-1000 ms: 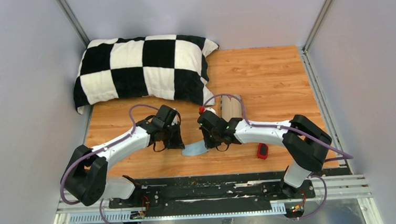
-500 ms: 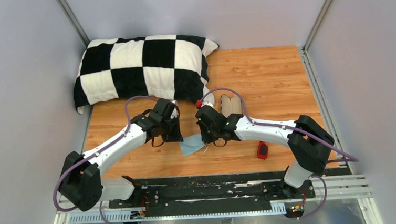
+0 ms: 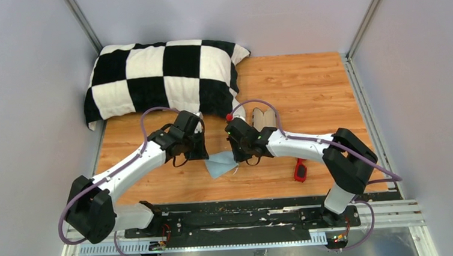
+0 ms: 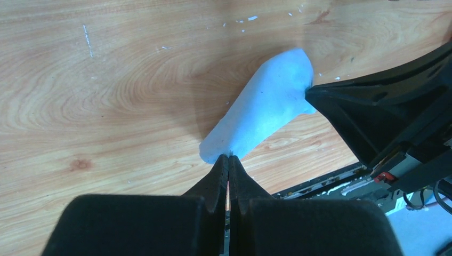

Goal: Organize the sunglasses
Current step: Adjust the glasses cleaning cloth at the center of the board.

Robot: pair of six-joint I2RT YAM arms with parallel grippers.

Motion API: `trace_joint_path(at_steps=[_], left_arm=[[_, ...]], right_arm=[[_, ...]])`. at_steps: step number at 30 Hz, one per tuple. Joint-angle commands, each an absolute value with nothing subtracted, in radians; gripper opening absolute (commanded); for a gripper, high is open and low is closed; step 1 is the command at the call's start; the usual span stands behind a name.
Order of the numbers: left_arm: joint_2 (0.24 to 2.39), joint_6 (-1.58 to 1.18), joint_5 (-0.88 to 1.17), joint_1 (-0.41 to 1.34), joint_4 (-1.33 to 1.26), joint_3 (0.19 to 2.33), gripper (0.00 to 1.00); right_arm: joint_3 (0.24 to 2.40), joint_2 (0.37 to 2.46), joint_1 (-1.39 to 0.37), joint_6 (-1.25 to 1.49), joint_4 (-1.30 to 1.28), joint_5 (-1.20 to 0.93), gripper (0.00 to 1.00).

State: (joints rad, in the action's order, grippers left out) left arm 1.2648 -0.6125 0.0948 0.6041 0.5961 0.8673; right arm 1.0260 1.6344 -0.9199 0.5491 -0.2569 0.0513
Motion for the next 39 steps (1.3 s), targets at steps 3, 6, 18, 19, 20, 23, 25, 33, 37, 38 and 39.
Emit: trace_joint_path(at_steps=[3, 6, 18, 19, 20, 23, 25, 33, 37, 38, 39], left_arm=[[1.286, -0.634, 0.139, 0.600, 0.522, 0.802, 0.00], [1.305, -0.640, 0.152, 0.599, 0.502, 0.784, 0.00], [1.316, -0.640, 0.150, 0.599, 0.493, 0.773, 0.00], [1.318, -0.640, 0.150, 0.599, 0.492, 0.773, 0.00], [1.317, -0.640, 0.150, 0.600, 0.492, 0.772, 0.00], [1.316, -0.639, 0.150, 0.600, 0.492, 0.772, 0.00], [1.314, -0.640, 0.150, 0.600, 0.493, 0.772, 0.00], [1.309, -0.641, 0.149, 0.600, 0.494, 0.769, 0.00], [1.307, -0.642, 0.149, 0.599, 0.494, 0.767, 0.00], [1.306, -0.641, 0.148, 0.599, 0.495, 0.767, 0.00], [1.306, -0.642, 0.149, 0.599, 0.494, 0.766, 0.00]], right_arm=[[1.060, 1.685, -0.912, 0.534, -0.284, 0.024, 0.08], [1.065, 1.696, -0.913, 0.531, -0.281, 0.020, 0.07], [1.078, 1.721, -0.912, 0.537, -0.276, 0.016, 0.19], [1.080, 1.721, -0.913, 0.537, -0.276, 0.016, 0.20], [1.081, 1.721, -0.913, 0.537, -0.276, 0.016, 0.20], [1.081, 1.722, -0.913, 0.540, -0.275, 0.016, 0.18], [1.080, 1.719, -0.913, 0.541, -0.276, 0.019, 0.16], [1.076, 1.727, -0.913, 0.542, -0.274, 0.019, 0.20], [1.074, 1.730, -0.913, 0.547, -0.273, 0.031, 0.30], [1.074, 1.732, -0.913, 0.549, -0.274, 0.033, 0.30], [1.074, 1.734, -0.913, 0.548, -0.274, 0.034, 0.30]])
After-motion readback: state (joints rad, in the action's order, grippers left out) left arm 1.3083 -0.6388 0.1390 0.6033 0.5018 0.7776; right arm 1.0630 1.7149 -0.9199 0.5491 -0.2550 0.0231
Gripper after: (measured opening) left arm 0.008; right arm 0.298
